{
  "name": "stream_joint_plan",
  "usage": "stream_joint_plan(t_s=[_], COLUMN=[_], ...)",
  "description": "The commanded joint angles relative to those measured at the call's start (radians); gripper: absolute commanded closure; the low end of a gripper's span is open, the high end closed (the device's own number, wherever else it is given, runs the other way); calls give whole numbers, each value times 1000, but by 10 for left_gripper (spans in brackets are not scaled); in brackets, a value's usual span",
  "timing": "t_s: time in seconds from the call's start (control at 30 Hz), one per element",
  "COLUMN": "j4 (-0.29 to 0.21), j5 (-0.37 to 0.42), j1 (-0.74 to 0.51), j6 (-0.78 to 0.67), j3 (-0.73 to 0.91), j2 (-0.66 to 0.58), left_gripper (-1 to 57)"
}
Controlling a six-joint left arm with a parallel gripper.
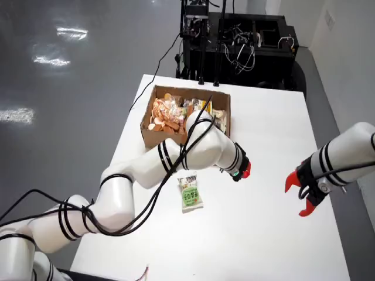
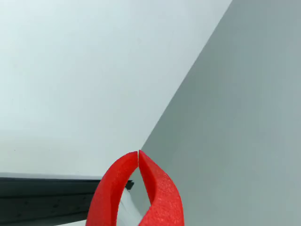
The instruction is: Grasp a snack and put it in the bin.
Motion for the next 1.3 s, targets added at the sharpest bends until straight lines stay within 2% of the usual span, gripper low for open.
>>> stream_joint_plan(t_s=[0.03, 0.2, 0.57, 0.7, 0.9, 1.13, 1.3], j4=[-7, -14, -19, -20, -17, -16, -16], j5=[2, 4, 8, 13, 16, 13, 9], j1=[-1, -6, -4, 1, 27, 93, 146], j6=[50, 106, 133, 162, 194, 190, 201], j3=[-11, -21, -21, 32, 218, 436, 508], j2=[6, 11, 14, -14, -117, -242, -281], left_gripper=[552, 546, 532, 462, 342, 187, 97])
